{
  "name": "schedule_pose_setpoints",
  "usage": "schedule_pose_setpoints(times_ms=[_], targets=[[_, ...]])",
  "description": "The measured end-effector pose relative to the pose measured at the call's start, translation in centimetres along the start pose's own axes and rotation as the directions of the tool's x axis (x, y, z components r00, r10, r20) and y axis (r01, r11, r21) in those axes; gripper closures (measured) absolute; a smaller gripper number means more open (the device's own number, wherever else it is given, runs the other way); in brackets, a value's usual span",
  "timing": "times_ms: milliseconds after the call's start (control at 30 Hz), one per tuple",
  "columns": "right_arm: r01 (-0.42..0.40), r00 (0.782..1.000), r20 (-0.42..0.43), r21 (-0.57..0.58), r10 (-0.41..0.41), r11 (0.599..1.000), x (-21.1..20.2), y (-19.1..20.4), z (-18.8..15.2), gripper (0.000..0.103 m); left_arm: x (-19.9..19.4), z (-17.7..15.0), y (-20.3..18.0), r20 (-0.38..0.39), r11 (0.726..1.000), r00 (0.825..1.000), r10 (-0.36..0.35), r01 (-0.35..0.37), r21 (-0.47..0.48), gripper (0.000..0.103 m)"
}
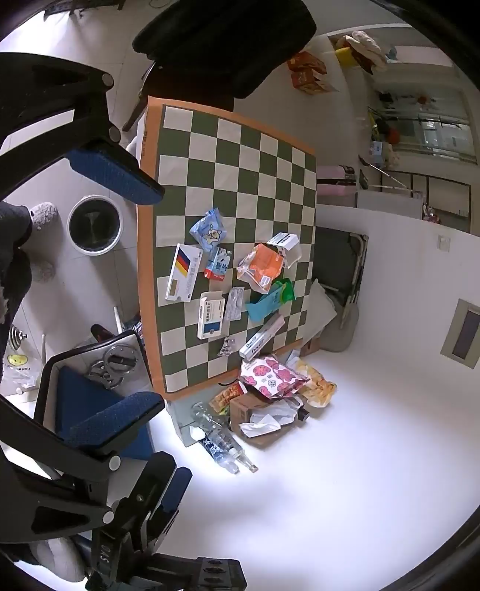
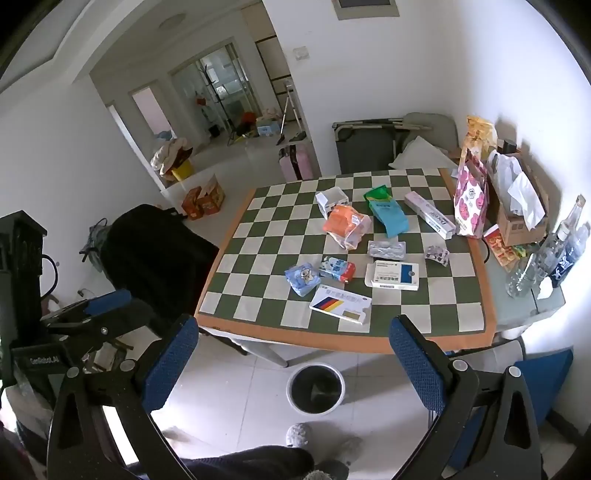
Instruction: Collect trash
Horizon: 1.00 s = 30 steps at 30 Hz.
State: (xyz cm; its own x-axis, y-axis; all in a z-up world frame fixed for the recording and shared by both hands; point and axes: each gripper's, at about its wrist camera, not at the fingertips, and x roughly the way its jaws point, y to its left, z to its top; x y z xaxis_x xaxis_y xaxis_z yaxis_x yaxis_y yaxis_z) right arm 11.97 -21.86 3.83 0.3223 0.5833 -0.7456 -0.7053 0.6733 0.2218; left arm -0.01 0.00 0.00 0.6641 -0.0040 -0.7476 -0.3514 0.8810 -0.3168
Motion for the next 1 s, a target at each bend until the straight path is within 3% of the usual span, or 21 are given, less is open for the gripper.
schedule_pose_setpoints(times_ms=[1000], targets=[[-0.007,1.000,0.000,-0.008,0.007,1.000,0.43,-0.11,0.24,0.000,0.72,-0.43,-0.66,-0.002,1.000,1.000,-0.008,0.008,-0.002,0.000]])
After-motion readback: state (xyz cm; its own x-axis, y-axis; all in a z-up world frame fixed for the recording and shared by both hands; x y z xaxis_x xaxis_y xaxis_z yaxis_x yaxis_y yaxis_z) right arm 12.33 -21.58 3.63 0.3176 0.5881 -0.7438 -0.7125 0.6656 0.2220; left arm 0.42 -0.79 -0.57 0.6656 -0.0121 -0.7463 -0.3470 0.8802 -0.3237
